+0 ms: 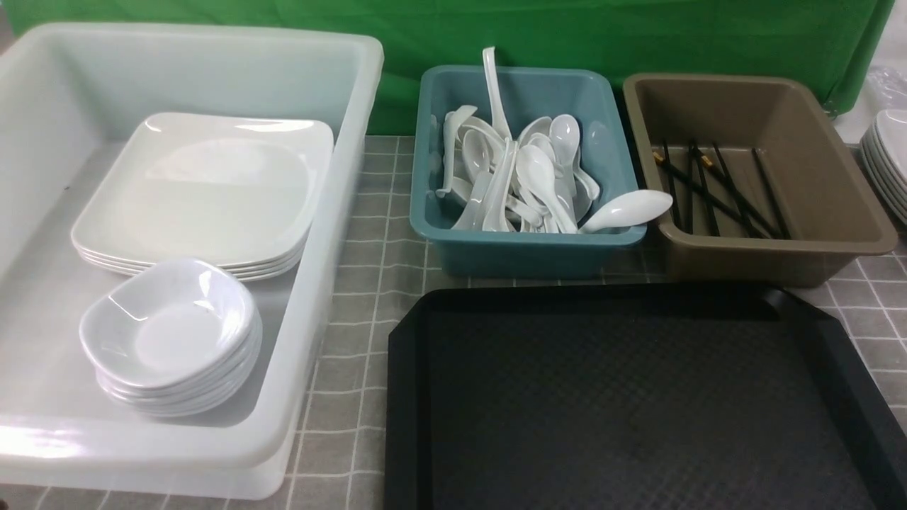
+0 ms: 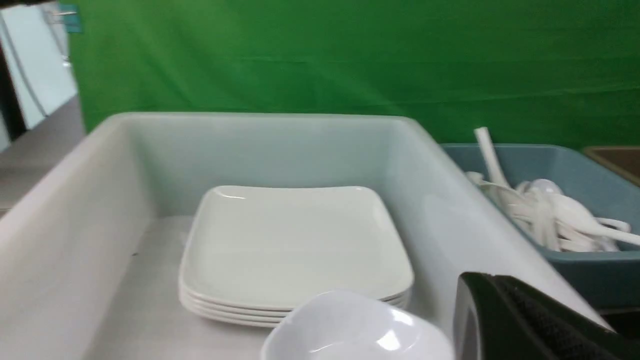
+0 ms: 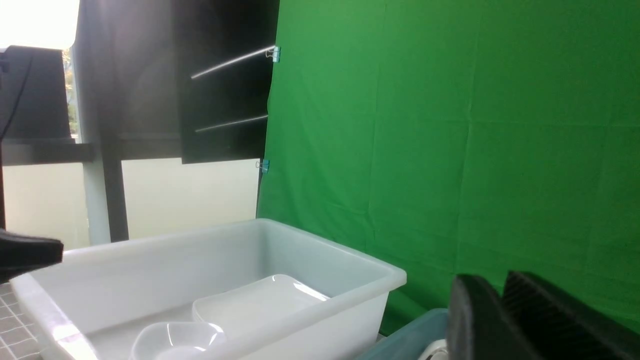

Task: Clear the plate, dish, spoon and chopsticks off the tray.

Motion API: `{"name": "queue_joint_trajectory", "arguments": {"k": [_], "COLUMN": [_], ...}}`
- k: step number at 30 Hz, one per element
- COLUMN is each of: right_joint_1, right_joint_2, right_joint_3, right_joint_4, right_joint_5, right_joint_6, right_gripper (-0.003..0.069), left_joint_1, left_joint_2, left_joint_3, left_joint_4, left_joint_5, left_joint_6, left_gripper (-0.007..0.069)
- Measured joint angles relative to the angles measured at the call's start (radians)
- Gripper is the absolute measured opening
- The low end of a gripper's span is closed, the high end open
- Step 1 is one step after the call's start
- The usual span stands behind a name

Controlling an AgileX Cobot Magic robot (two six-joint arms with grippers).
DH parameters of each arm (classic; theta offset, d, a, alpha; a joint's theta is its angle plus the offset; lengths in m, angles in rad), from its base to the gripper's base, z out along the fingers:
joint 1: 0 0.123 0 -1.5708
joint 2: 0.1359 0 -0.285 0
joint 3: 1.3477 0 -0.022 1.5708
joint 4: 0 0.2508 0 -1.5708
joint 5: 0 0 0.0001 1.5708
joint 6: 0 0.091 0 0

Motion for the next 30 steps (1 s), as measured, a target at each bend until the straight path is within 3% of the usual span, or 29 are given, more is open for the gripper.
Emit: {"name": "queue_joint_trajectory", "arguments": {"k": [7,11,30], "right_joint_1": [0.0,0.0,0.0], "right_joint_2": [0.0,0.0,0.0], "right_joint_3": [0.0,0.0,0.0], "right_joint_4": [0.0,0.0,0.001], "right_joint_5": [0.0,0.0,0.0], "right_joint_6": [0.0,0.0,0.036], "right_gripper": [0.0136,0.0145,0.019], "left_joint_1": [0.022,0.022,0.022], "left_joint_2": [-0.11,-0.113,-0.113], "left_joint_3": [0.22,0.228,0.228], "left_joint_4": [0.043,0.043,0.052], "left_joint_5": [-0.07,-0.001,0.001], "left_joint_6": [-0.001,-0.001,0.002], "left_gripper": [0.0002,0.0002,0.0002]}}
